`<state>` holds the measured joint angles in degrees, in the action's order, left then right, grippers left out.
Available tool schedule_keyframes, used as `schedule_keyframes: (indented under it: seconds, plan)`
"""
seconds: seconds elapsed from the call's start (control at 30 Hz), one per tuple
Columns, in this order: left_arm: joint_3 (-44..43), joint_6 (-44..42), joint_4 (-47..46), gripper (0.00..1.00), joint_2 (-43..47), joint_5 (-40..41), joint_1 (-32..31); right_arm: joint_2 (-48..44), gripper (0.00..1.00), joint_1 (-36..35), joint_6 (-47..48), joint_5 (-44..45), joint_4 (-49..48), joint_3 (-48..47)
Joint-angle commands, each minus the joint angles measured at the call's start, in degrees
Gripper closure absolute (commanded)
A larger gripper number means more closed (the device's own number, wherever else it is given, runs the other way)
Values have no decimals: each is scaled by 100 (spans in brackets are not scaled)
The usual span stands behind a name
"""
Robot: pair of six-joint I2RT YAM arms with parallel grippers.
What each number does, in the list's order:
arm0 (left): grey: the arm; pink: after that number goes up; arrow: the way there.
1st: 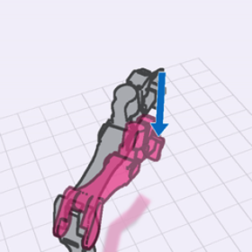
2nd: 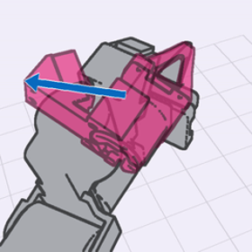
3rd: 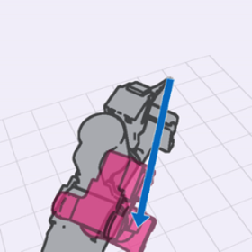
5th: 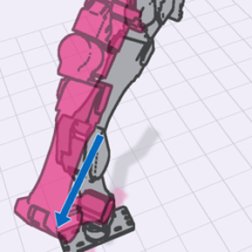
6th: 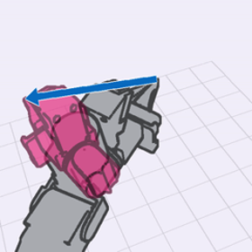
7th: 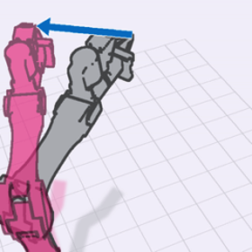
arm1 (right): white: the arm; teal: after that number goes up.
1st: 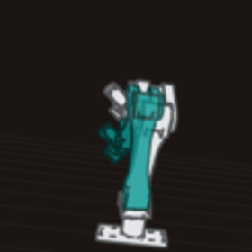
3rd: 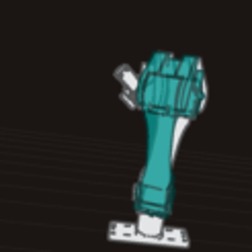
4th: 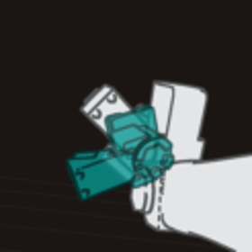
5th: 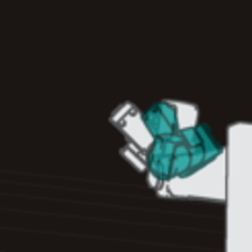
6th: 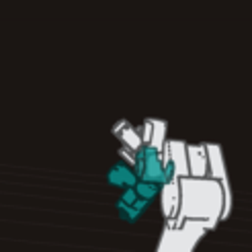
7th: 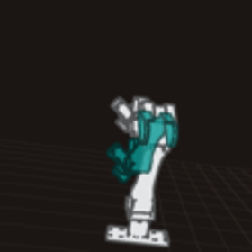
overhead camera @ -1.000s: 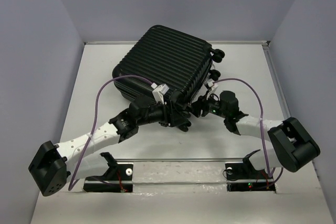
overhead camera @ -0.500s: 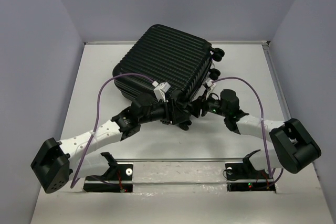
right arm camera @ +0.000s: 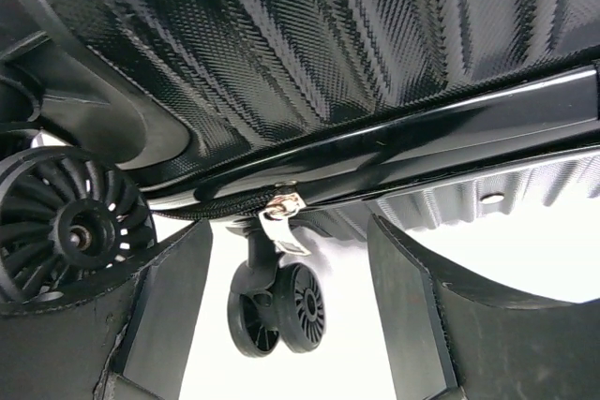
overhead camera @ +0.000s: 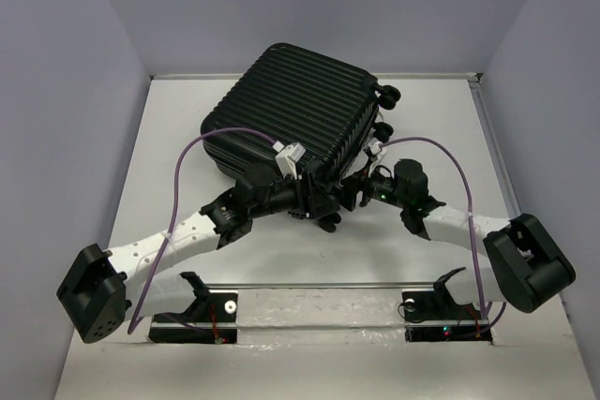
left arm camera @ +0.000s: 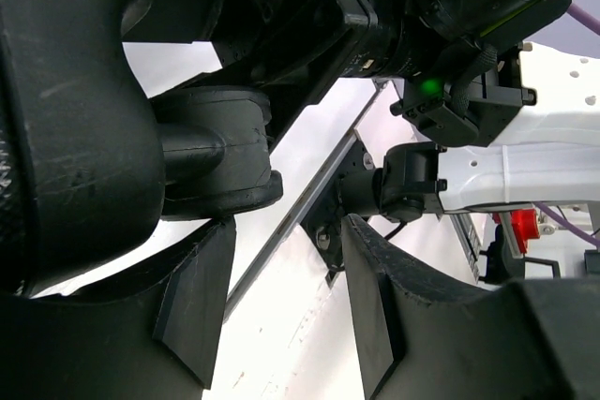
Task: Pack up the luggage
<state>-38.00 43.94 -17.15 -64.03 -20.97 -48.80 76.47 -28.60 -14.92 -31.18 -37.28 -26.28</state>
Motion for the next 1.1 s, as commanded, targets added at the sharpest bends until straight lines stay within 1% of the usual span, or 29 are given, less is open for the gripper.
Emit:
schedule_keyframes:
  seconds: [0.0,0.1,0.2,0.33,0.43,0.47,0.6,0.73,0.9,0.97,1.0,1.03,1.07]
  plan:
    - [-226,-61,-245,41,-13,32,-16,96,28,-40,199,305,-113,-228]
    - [-226,-61,-236,41,-13,23,-16,237,32,-40,270,551,-104,-298]
    - [-226,-70,-228,41,-39,32,-16,395,41,-40,270,482,-113,-412]
    - [-252,-70,-228,41,-57,49,-16,562,50,-40,226,446,-183,-536]
    - [-261,-70,-219,41,-74,58,-16,510,57,-40,121,481,-534,-405]
    - [-269,-70,-219,41,-83,58,-16,492,57,-40,51,481,-622,-387]
    - [-261,-88,-201,41,-110,84,-16,466,56,-40,-81,262,-772,-342]
    - [-261,-79,-193,41,-127,137,-16,360,50,-93,-134,174,-834,-272]
    - [-278,-79,-219,41,-136,137,-16,369,50,-93,-108,7,-580,-430]
    - [-278,-61,-210,41,-119,137,-16,334,46,-145,-38,15,-326,-465]
    - [-261,-70,-210,41,-92,146,-16,290,43,-146,6,59,-141,-483]
    - [-243,-61,-193,41,-66,146,-16,151,37,-146,41,190,8,-492]
    - [-243,-70,-184,41,-57,163,-16,71,35,-146,76,261,236,-483]
